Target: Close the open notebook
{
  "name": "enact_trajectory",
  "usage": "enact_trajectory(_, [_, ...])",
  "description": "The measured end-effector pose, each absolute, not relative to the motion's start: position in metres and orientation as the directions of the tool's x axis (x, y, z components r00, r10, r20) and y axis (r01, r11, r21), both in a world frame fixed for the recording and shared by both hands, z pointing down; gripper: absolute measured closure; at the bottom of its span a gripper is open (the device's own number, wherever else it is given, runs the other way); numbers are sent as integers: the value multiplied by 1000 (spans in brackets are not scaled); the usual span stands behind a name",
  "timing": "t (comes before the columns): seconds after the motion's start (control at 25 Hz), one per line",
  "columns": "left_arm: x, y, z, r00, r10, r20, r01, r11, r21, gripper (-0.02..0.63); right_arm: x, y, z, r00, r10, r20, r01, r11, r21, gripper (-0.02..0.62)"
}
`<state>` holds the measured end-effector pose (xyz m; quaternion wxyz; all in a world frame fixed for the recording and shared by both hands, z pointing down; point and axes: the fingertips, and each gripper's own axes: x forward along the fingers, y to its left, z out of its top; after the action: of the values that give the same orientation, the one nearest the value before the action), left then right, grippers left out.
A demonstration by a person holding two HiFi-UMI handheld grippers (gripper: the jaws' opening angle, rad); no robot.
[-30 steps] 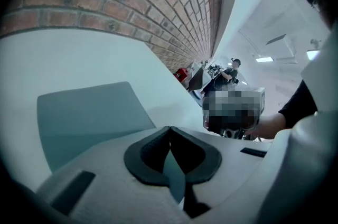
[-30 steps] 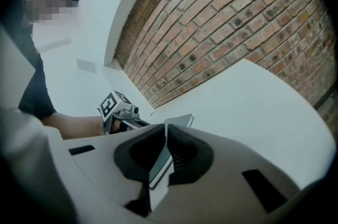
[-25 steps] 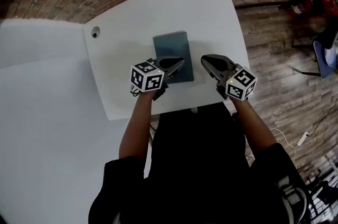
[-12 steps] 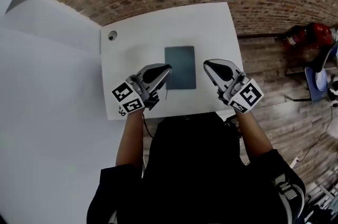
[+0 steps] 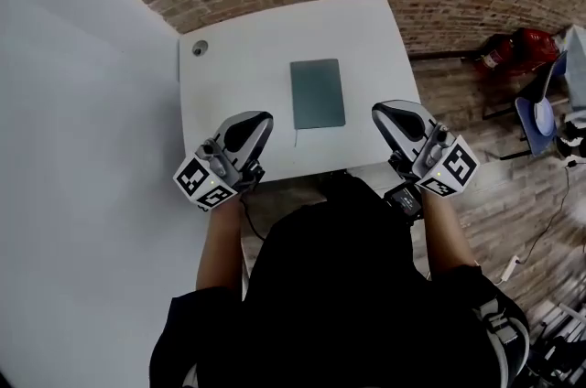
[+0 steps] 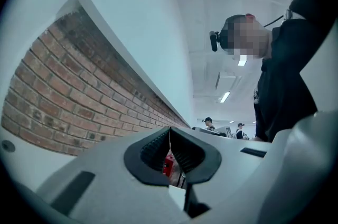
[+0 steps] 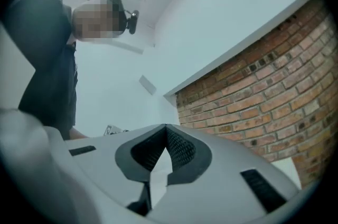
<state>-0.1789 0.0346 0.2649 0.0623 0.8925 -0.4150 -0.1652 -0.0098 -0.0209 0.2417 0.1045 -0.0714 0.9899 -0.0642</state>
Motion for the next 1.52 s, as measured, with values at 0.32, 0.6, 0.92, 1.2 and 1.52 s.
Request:
enact_trajectory(0.32, [-184, 144, 270, 606, -755, -249, -719, -655, 232, 589, -8, 84, 267, -974, -185, -129, -153, 963, -224, 589])
enact_trajectory(0.6, [-162, 215, 299, 661, -719, -214, -671, -694, 262, 590, 9, 141, 284, -976, -216, -34, -206, 961, -183, 589])
enact_trajectory(0.92, [-125, 236, 288, 662, -720, -210, -681, -694, 233, 591, 14, 176, 281, -993, -114, 26, -116, 989, -90, 589])
enact_trajectory(1.2, [-57, 238, 288, 713, -688, -136, -659, -724, 202, 591, 54, 207, 274, -1000, -15, 17, -16, 999, -29, 589])
enact_trajectory(1.52, [-1, 239, 297, 727, -679, -103, -653, -729, 204, 591, 114, 228, 299, -997, 25, 67, 21, 998, -52, 589])
